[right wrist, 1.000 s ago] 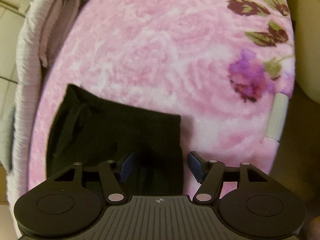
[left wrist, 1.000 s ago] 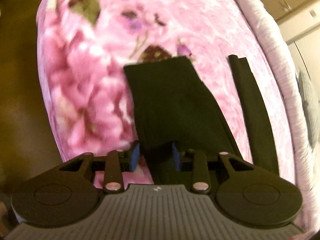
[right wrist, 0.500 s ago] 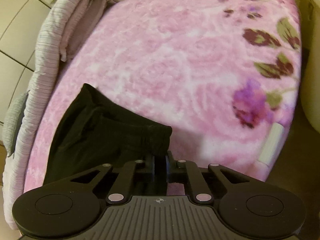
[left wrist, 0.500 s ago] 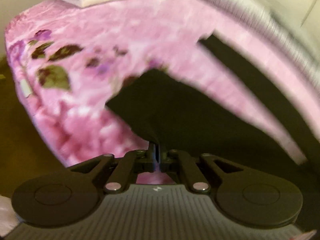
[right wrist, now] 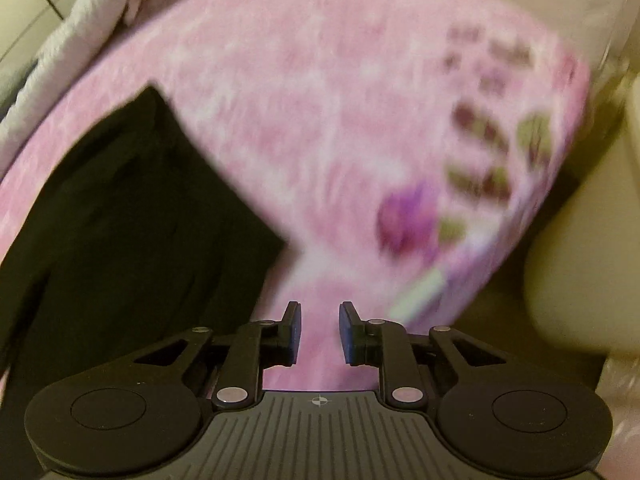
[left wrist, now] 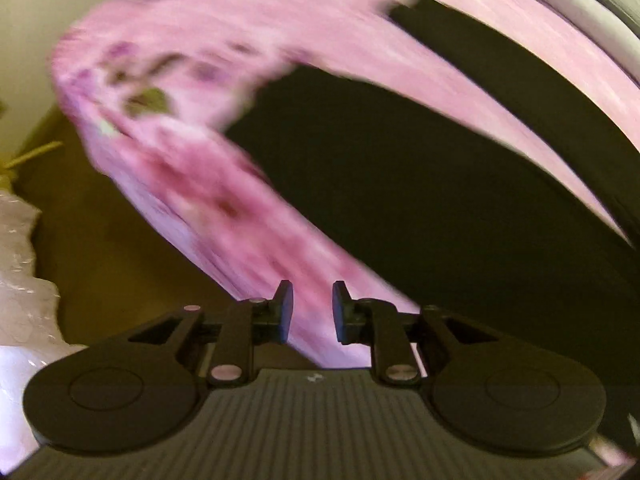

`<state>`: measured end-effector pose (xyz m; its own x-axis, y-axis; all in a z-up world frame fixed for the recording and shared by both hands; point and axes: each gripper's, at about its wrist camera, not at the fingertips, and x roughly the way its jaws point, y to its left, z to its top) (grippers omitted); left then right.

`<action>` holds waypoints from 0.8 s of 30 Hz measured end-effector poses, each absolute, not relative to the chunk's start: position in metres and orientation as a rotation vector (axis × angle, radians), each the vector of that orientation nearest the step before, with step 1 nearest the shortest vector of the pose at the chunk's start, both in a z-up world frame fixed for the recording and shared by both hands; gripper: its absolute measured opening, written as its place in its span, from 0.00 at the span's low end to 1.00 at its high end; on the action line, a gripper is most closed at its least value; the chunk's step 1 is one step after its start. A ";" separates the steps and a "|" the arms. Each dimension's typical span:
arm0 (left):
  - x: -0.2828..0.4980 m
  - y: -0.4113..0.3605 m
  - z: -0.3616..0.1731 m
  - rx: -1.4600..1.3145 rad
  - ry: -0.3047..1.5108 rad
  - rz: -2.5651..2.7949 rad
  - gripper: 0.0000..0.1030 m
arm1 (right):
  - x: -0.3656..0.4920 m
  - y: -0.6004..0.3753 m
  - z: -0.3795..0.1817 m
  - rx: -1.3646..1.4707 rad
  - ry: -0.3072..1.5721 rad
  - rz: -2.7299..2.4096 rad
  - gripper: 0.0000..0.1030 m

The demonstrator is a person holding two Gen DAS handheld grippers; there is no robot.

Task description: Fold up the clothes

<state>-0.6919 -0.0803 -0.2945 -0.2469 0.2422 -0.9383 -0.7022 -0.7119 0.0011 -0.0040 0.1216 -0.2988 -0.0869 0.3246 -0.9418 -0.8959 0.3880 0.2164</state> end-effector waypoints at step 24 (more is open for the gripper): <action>-0.470 -0.110 -0.114 -1.058 0.682 1.725 0.27 | -0.119 0.041 -0.141 -0.775 1.015 1.676 0.21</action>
